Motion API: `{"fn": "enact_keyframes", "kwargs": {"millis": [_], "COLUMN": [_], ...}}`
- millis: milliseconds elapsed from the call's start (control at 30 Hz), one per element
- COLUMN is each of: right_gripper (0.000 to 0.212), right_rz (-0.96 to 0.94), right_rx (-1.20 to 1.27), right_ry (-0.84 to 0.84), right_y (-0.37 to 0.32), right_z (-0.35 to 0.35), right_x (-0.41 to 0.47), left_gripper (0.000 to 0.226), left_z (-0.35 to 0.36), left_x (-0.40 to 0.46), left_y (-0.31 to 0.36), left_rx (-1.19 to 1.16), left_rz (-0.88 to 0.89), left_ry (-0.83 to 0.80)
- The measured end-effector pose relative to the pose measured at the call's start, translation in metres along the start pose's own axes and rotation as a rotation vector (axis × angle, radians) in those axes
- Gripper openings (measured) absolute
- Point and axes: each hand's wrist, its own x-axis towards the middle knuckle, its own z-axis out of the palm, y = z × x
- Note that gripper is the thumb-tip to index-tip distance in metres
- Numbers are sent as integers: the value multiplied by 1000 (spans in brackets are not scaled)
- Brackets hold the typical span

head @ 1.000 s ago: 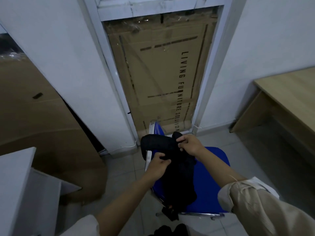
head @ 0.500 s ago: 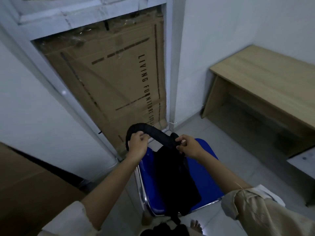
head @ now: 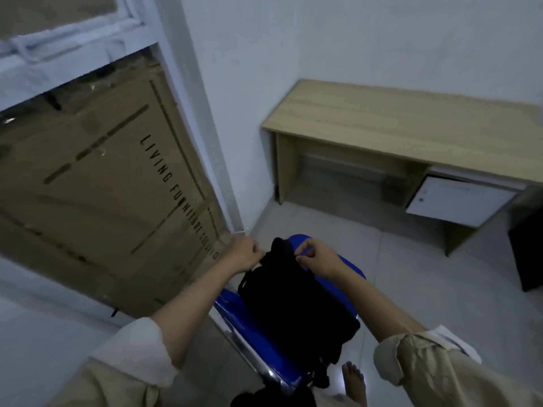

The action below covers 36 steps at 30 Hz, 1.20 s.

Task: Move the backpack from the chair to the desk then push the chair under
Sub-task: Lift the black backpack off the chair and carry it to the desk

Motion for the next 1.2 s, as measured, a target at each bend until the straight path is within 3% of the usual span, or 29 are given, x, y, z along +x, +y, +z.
{"fn": "enact_keyframes", "kwargs": {"millis": [67,200,300,467,700,867,933,1100,1200], "right_gripper": [6,7,14,11,8,7,6,10,12], "right_rz": [16,17,-7,-115,-324,-419,-450,-472,-468], "right_rx": [30,33,9,21,-48,-38,-40,-72,-66], "right_ry": [40,144,283,488,631,711,734,767,802], "right_y": [1,-2,-4,-10,-21,-17,-11,13,32], "right_z": [3,9,8,-7,-55,-103,-127,-188,-223], "right_x": [-3,-6,-9,-16,-25,-30,-34,-41,-47], "left_gripper": [17,59,79,90,101,93,88,27,16], "left_z": [7,21,23,29,41,39,41,53,66], "left_x": [-6,-9,-8,2,26,43,50,62,68], "left_y": [3,1,6,28,71,119,148,208,244], "left_rx": [66,166,222,313,397,396,347,156,151], "left_rz": [50,216,336,517,678,740,733,758,800], "left_ry": [-71,-78,-64,18,128,225,186,62,68]}}
